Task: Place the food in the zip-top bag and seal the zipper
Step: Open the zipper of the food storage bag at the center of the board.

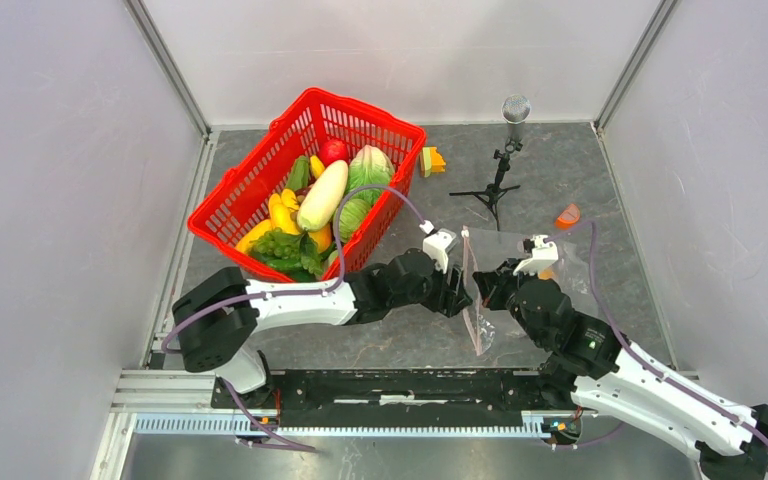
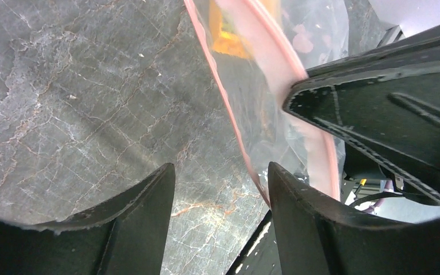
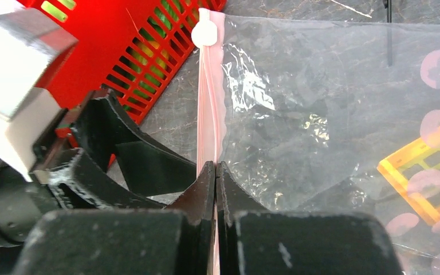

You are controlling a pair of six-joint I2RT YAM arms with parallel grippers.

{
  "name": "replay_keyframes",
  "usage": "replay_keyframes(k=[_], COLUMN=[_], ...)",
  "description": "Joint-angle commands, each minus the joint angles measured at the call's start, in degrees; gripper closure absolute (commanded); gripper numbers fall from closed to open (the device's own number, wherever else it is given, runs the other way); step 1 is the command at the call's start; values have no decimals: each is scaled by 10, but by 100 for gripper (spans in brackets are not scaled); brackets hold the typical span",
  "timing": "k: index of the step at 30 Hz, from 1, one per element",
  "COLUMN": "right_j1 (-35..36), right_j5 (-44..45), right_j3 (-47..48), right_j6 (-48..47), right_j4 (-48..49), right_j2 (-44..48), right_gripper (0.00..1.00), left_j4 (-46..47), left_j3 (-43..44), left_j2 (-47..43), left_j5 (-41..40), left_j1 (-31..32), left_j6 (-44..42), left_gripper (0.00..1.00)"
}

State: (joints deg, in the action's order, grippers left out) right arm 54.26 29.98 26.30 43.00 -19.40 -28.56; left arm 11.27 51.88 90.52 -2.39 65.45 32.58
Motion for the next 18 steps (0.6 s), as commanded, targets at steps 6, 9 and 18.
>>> replay_keyframes(k=[6,9,18], right_j1=[2,2,2], right_j5=[3,0,-12], right_j3=[30,31,72], right_j6=[-3,-6,-56], right_j4=[0,3,-28], right_j2=[4,7,15], right_gripper=[100,100,100], left_j4=[37,9,-38], left_j3=[27,26,-3], left_j2=[-3,0,-25], left_j5=[19,-7,-81], left_j1=[4,4,2], left_j6=[28,16,-14], left_gripper=[39,58,98])
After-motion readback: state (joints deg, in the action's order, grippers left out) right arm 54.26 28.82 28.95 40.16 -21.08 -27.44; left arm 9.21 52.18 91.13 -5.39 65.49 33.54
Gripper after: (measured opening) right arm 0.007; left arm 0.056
